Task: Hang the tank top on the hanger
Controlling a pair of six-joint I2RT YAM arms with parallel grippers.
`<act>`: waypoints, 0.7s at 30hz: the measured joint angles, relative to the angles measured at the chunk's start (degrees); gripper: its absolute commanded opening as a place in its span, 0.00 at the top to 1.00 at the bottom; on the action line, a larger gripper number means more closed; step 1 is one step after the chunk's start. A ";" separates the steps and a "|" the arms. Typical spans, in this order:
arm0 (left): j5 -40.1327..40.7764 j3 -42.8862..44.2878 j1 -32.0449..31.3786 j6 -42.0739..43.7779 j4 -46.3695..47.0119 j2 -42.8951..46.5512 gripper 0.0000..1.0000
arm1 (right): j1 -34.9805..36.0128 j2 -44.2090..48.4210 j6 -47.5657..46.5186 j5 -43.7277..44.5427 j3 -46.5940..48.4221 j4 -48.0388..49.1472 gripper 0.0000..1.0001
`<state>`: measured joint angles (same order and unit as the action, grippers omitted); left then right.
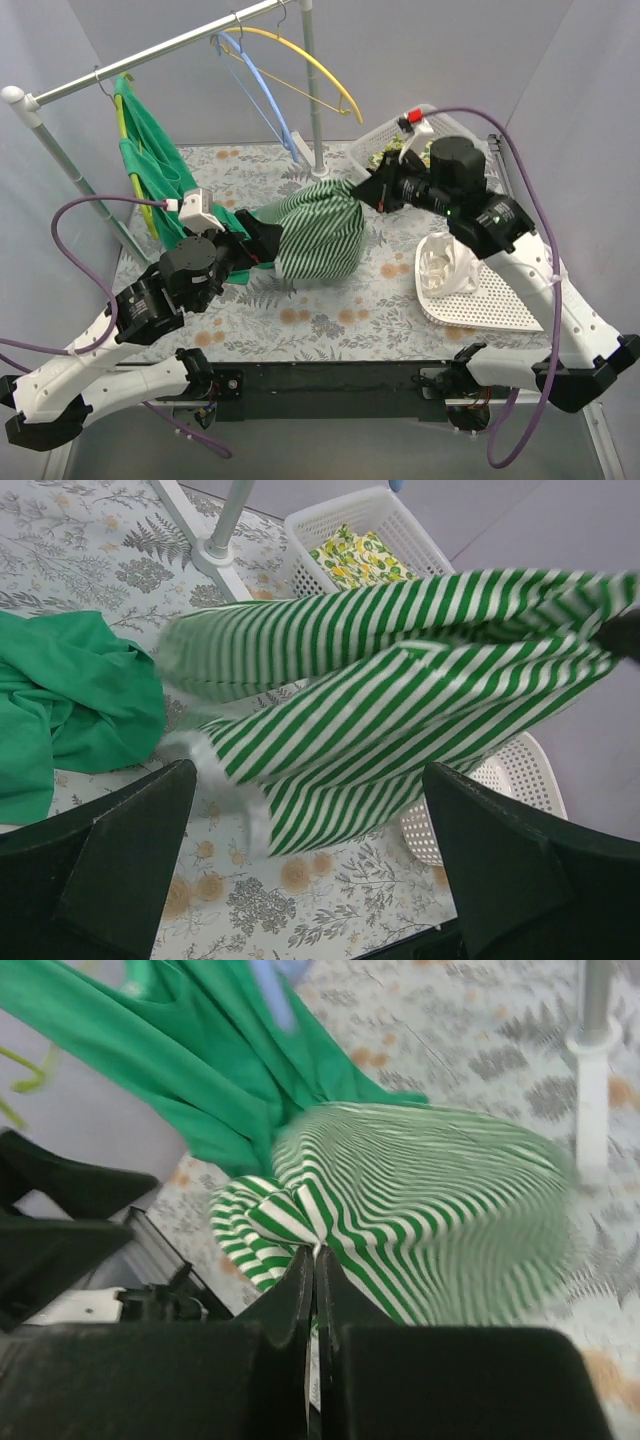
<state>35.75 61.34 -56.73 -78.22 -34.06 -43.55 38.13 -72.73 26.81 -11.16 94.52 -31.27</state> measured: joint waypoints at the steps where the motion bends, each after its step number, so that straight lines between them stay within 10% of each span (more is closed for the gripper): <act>1: 0.37 0.22 0.00 0.00 -0.46 0.17 0.02 | -0.02 2.03 -0.24 0.96 -4.87 1.31 0.99; 3: 0.76 0.44 0.00 -0.02 -0.94 0.20 0.02 | -1.92 6.73 -0.70 2.36 -14.38 1.03 0.97; 7: 0.94 0.39 0.00 -0.15 -2.16 0.00 0.02 | -10.64 14.03 -2.34 3.76 -32.98 0.85 0.53; 10: 0.92 -0.33 0.00 -0.48 -2.58 -0.26 0.02 | -12.98 13.60 -3.74 2.82 -41.64 0.02 0.39; 21: -5.70 -13.35 0.00 -6.10 -3.06 -4.09 0.05 | -2.36 17.77 -5.20 -1.29 -44.57 -0.79 0.38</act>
<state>30.04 47.99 -56.73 -84.31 -37.12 -47.64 35.77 -54.96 21.61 -12.45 49.95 -32.05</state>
